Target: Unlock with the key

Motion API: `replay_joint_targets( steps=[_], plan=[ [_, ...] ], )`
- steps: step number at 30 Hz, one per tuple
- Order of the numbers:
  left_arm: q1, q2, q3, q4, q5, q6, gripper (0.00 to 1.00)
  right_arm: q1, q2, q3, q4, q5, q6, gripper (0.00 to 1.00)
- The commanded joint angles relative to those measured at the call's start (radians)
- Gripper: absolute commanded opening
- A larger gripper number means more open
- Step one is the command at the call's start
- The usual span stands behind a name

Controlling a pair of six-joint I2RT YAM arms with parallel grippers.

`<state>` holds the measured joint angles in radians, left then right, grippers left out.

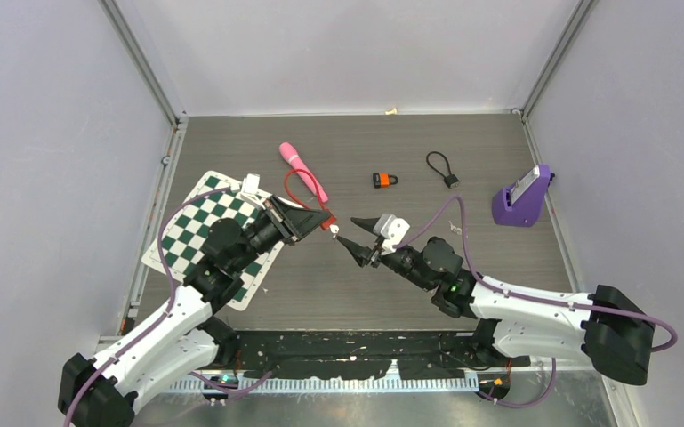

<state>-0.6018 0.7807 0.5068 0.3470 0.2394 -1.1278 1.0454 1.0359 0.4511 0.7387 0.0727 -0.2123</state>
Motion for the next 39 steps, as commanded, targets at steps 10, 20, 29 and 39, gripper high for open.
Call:
replay_joint_targets(
  steps=[10,20,29,39],
  plan=[
    [0.003,0.001,0.017,0.074,0.036,0.014,0.00,0.032,0.032,0.086,0.081,-0.040,-0.033,0.47],
    [0.002,0.003,0.018,0.089,0.048,0.003,0.00,0.037,0.064,0.105,0.072,-0.030,-0.041,0.20],
    [-0.017,0.009,0.015,0.045,0.038,0.011,0.00,0.087,0.094,0.141,0.021,0.099,-0.147,0.05],
    [-0.087,0.034,-0.050,0.157,0.057,0.036,0.00,0.011,0.102,0.173,0.126,-0.016,0.144,0.05]
  ],
)
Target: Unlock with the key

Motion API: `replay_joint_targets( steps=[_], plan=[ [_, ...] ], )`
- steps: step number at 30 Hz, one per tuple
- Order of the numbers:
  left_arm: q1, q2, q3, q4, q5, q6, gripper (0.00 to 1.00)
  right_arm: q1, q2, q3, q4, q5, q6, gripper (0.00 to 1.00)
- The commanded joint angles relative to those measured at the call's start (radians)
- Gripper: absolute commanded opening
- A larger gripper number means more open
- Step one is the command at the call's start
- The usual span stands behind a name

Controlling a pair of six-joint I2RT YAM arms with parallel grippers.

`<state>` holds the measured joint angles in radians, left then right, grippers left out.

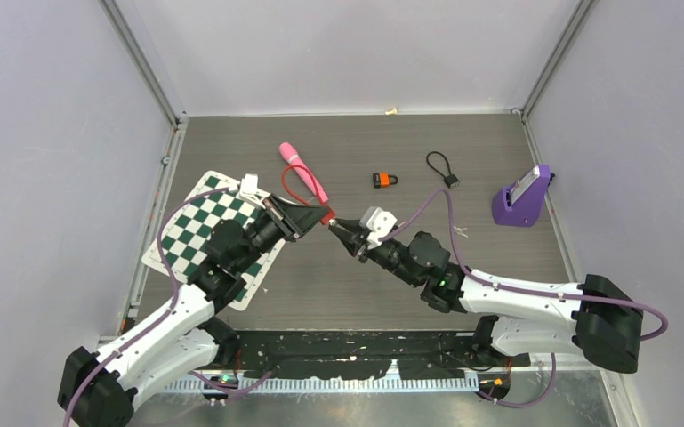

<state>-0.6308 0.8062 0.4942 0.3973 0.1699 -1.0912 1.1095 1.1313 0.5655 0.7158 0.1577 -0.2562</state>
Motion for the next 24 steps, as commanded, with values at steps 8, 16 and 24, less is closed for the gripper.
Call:
replay_joint_targets(
  steps=[8,16,24],
  plan=[
    [-0.076,0.021,-0.045,0.116,0.190,0.031,0.00,-0.153,0.003,0.052,0.250,-0.243,0.383,0.05],
    [-0.069,0.068,-0.015,-0.014,0.123,-0.049,0.00,-0.044,0.044,0.121,0.069,-0.081,0.088,0.05],
    [0.019,0.105,0.057,-0.088,0.134,-0.101,0.00,-0.044,0.007,0.070,0.009,-0.050,0.083,0.12]
  ],
)
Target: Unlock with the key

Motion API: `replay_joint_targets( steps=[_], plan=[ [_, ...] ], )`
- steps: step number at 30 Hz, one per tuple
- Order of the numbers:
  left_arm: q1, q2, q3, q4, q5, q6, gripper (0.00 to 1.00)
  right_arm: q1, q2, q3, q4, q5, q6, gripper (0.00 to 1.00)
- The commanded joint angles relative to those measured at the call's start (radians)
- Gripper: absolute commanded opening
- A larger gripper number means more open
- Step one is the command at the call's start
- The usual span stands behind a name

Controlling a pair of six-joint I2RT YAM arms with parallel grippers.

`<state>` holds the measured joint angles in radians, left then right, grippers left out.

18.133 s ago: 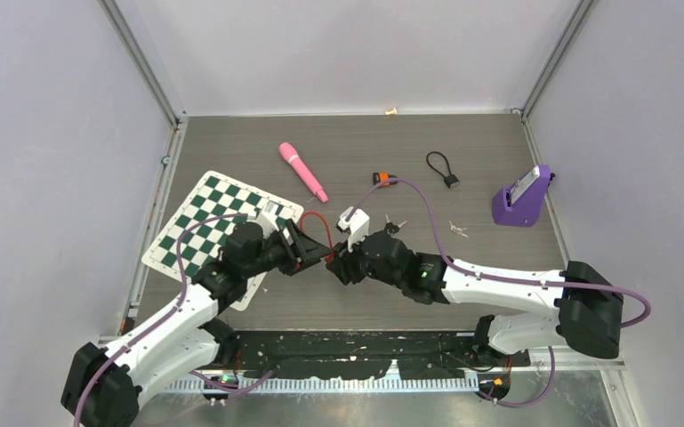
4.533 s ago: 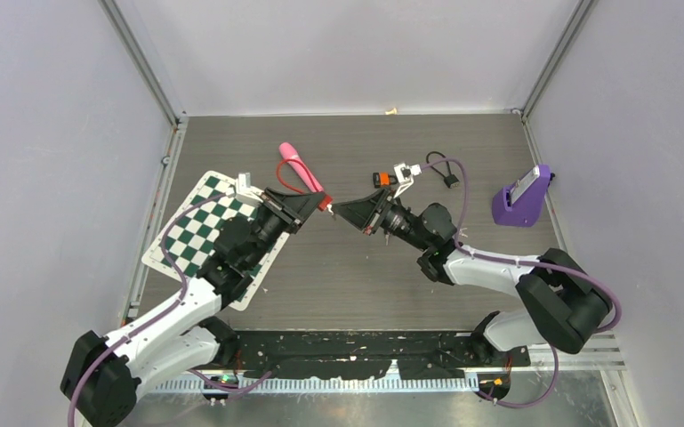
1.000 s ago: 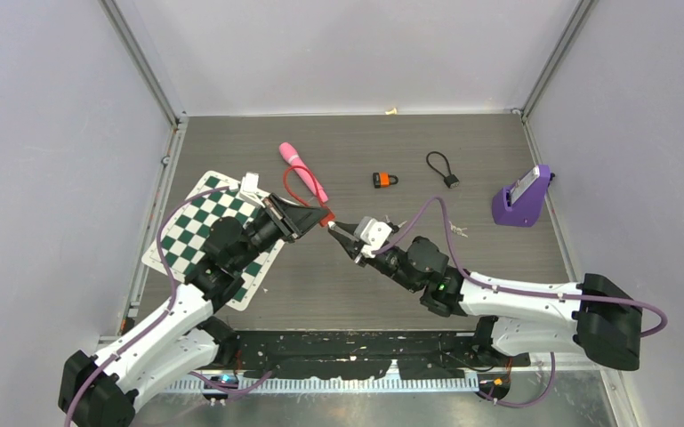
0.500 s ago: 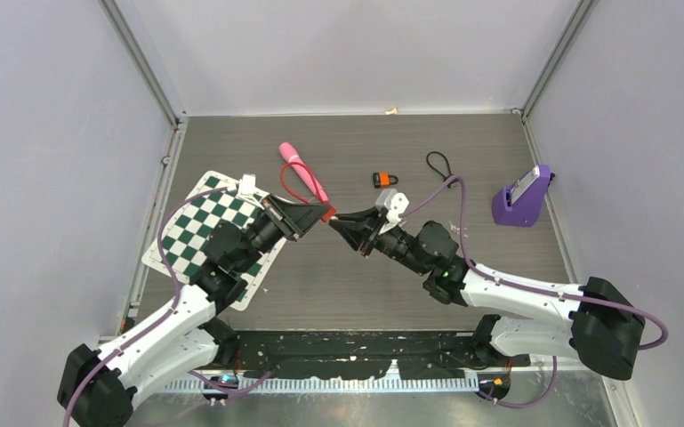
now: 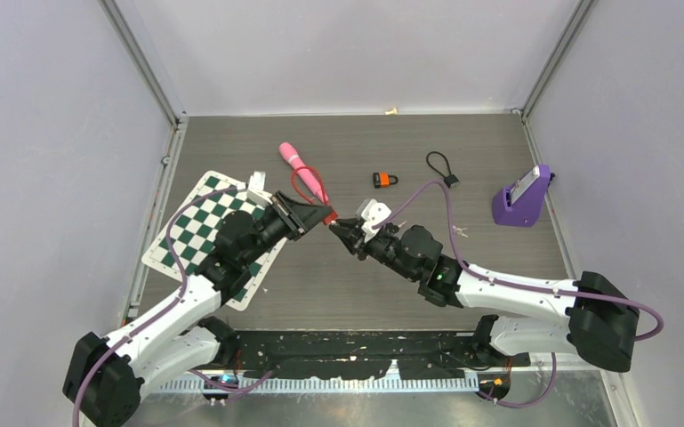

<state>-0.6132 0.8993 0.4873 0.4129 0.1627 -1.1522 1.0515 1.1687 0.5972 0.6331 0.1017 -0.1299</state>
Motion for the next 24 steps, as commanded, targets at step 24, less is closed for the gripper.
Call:
replay_joint_targets(
  steps=[24],
  plan=[
    [0.047,0.059,0.203,-0.359,0.090,-0.068,0.00,0.059,-0.127,-0.104,0.043,-0.062,-0.468,0.49]
  ],
)
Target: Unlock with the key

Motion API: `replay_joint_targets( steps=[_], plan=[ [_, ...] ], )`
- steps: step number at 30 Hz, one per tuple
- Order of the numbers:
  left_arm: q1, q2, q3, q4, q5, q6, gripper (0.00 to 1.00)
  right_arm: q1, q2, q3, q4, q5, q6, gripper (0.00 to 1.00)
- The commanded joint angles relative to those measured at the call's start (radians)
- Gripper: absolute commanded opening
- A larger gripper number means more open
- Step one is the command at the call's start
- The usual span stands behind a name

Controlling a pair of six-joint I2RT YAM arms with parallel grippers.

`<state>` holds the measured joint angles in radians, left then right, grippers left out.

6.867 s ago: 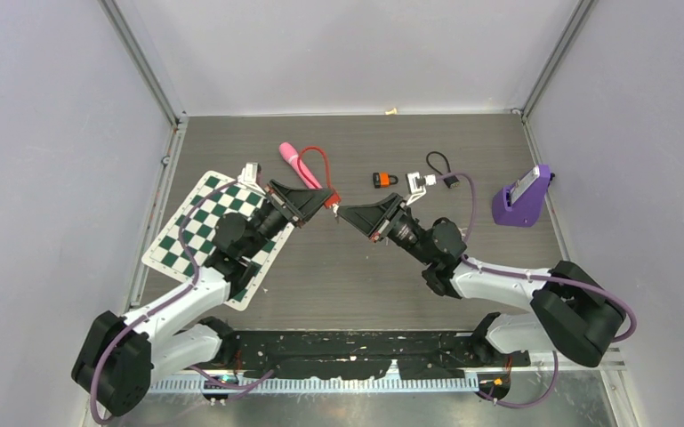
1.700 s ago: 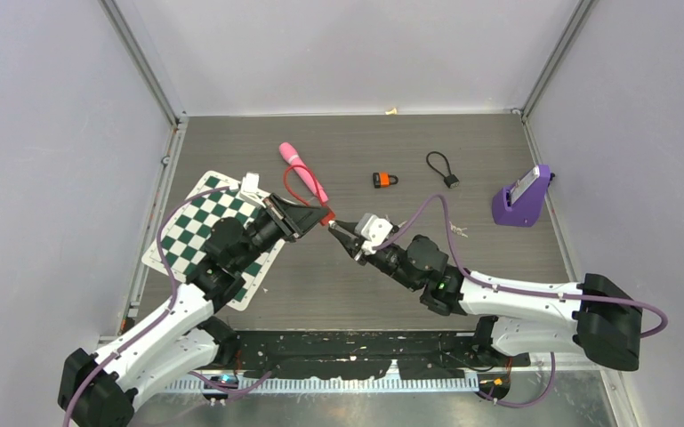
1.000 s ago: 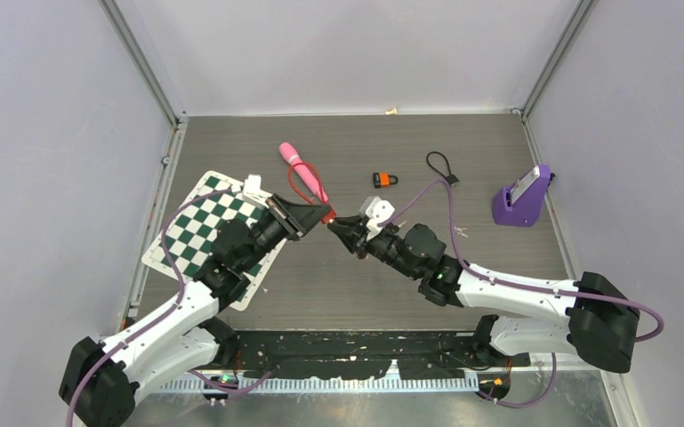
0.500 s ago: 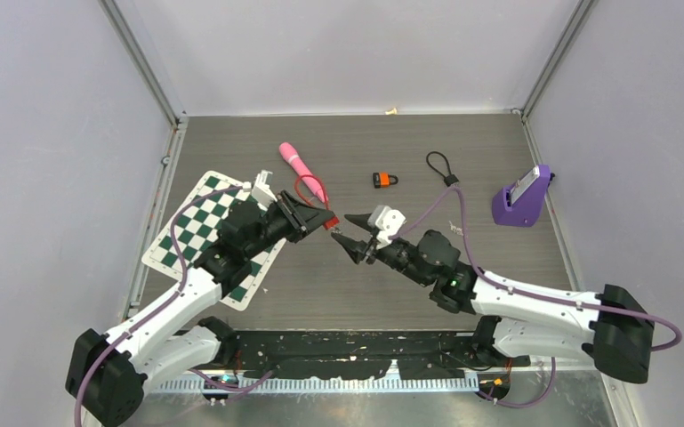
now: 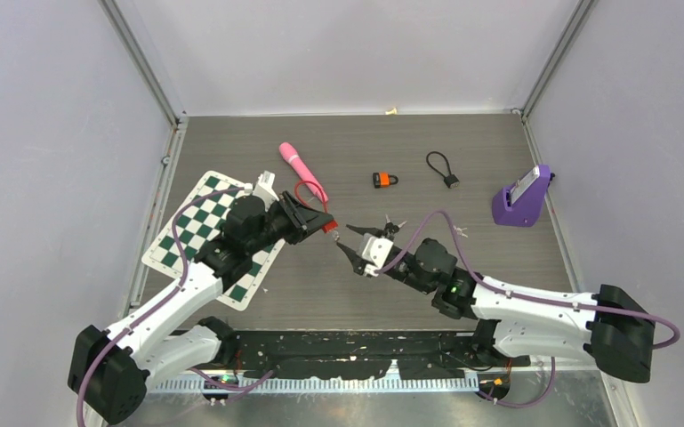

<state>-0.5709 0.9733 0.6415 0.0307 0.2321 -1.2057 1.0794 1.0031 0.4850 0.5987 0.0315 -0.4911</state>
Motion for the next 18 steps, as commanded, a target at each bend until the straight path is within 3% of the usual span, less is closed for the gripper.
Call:
replay_joint_targets(
  steps=[1,18],
  plan=[
    [0.005,-0.016,0.049,0.025,0.022,-0.017,0.00,0.035,0.058,0.012,0.090,0.022,-0.125,0.48],
    [0.005,-0.034,0.043,0.044,0.035,-0.029,0.00,0.097,0.193,0.037,0.207,0.200,-0.268,0.30]
  ],
)
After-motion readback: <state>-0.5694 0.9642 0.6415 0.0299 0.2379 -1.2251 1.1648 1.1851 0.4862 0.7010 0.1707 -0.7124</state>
